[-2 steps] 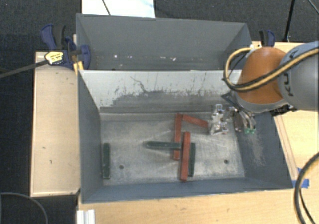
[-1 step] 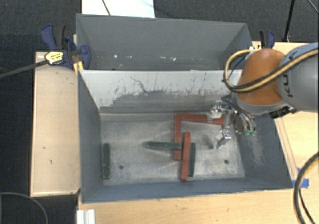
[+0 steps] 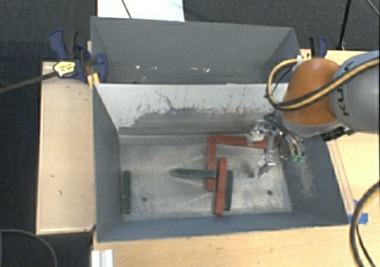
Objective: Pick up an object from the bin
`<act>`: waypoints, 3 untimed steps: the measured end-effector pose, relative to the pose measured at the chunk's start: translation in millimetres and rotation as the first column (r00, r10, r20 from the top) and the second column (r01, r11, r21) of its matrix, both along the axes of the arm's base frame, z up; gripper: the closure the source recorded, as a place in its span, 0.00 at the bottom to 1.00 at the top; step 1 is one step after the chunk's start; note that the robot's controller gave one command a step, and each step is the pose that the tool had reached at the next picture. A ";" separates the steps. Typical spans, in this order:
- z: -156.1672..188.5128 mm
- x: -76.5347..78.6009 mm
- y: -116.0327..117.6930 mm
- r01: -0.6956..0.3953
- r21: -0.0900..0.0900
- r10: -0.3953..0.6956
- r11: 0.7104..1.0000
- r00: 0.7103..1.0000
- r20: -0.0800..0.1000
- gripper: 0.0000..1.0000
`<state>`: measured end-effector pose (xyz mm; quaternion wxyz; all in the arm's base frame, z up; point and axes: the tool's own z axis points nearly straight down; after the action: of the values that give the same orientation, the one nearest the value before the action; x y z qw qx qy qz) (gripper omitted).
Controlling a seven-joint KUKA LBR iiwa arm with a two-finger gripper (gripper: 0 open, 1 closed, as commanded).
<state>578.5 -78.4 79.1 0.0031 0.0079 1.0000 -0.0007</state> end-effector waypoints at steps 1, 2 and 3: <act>-2.0 13.9 24.5 0.034 -0.005 -0.034 0.999 0.999 0.004 0.00; -1.9 17.0 40.0 0.068 0.001 -0.068 0.998 0.998 0.002 0.00; -1.3 10.3 41.0 0.076 0.001 -0.076 0.997 0.997 0.010 0.00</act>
Offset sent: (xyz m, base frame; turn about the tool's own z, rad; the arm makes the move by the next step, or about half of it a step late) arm 0.0133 0.0177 -0.0073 0.1555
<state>588.8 -37.4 77.9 0.0081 0.0461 0.9989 -0.0007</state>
